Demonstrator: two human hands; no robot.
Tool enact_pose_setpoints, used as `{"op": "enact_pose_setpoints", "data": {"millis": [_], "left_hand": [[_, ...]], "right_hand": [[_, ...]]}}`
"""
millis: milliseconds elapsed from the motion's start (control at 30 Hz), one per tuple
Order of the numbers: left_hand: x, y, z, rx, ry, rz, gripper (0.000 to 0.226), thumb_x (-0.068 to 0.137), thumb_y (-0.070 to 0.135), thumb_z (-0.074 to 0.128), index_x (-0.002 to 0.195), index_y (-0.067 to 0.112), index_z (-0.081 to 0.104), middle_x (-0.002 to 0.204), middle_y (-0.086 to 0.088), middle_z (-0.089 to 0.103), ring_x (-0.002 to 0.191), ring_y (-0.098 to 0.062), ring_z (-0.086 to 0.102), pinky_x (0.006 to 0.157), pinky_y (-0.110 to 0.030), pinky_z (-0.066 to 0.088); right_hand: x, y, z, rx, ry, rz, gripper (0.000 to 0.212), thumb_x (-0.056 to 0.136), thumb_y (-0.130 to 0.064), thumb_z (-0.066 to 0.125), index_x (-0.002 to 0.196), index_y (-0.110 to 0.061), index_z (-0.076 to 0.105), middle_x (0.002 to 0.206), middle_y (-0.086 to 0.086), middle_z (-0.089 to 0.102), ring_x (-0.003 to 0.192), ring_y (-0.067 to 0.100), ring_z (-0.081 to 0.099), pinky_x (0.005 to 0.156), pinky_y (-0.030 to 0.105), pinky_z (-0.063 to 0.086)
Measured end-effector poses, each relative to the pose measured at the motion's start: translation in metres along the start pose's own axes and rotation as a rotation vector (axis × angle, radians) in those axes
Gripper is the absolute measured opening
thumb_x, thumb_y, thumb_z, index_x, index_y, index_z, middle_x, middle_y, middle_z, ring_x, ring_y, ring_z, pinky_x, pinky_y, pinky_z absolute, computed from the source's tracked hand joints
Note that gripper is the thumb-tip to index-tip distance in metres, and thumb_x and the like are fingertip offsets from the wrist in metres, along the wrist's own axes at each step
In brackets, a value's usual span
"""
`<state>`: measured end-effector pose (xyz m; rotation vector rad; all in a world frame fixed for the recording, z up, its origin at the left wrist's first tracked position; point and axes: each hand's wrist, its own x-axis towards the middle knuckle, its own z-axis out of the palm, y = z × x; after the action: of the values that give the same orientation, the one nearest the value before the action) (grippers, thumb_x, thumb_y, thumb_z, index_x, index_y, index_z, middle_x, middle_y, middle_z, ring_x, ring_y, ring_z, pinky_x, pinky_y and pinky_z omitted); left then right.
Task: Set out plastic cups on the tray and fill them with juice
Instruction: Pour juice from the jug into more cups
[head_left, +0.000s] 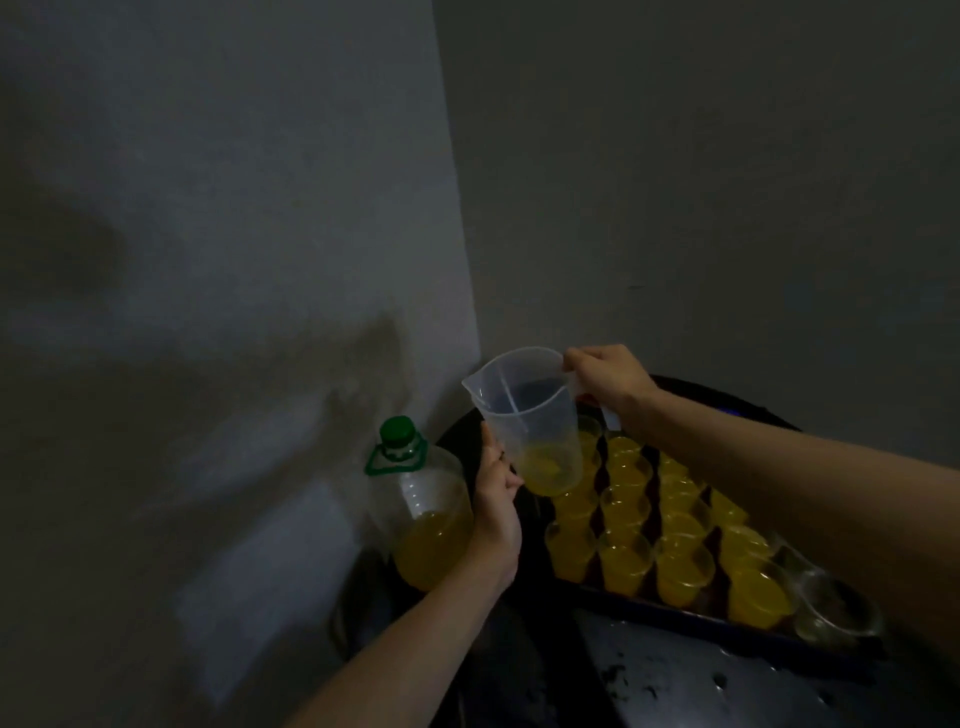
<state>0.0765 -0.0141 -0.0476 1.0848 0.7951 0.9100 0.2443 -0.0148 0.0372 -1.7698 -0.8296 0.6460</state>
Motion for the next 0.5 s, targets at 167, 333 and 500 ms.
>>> {"op": "enact_pose_setpoints", "data": {"millis": [167, 333, 500], "left_hand": [[0.024, -0.007, -0.005, 0.019, 0.022, -0.029, 0.089, 0.076, 0.021, 0.043, 0.161, 0.032, 0.018, 0.158, 0.004, 0.040, 0.142, -0.015, 0.041, 0.120, -0.041, 0.031], [0.046, -0.016, -0.005, 0.079, 0.056, -0.022, 0.103, 0.066, 0.021, 0.045, 0.162, 0.036, 0.010, 0.166, 0.005, 0.024, 0.148, -0.017, 0.030, 0.123, -0.043, 0.024], [0.060, -0.027, -0.003, 0.116, 0.142, -0.082, 0.114, 0.066, 0.006, 0.052, 0.160, 0.042, -0.001, 0.169, 0.003, 0.011, 0.150, -0.023, 0.024, 0.118, -0.046, 0.030]], "right_hand": [[0.033, 0.021, 0.018, 0.012, -0.023, 0.011, 0.028, 0.092, -0.026, 0.056, 0.077, -0.006, 0.069, 0.081, 0.014, 0.064, 0.077, 0.025, 0.060, 0.073, 0.039, 0.055], [0.061, 0.041, 0.038, 0.082, -0.053, 0.058, 0.026, 0.092, -0.022, 0.057, 0.084, -0.005, 0.076, 0.088, 0.011, 0.072, 0.087, 0.025, 0.067, 0.075, 0.037, 0.058], [0.086, 0.062, 0.061, 0.096, -0.131, 0.044, 0.023, 0.091, -0.018, 0.060, 0.089, -0.002, 0.077, 0.097, 0.013, 0.074, 0.096, 0.023, 0.070, 0.088, 0.038, 0.059]]}}
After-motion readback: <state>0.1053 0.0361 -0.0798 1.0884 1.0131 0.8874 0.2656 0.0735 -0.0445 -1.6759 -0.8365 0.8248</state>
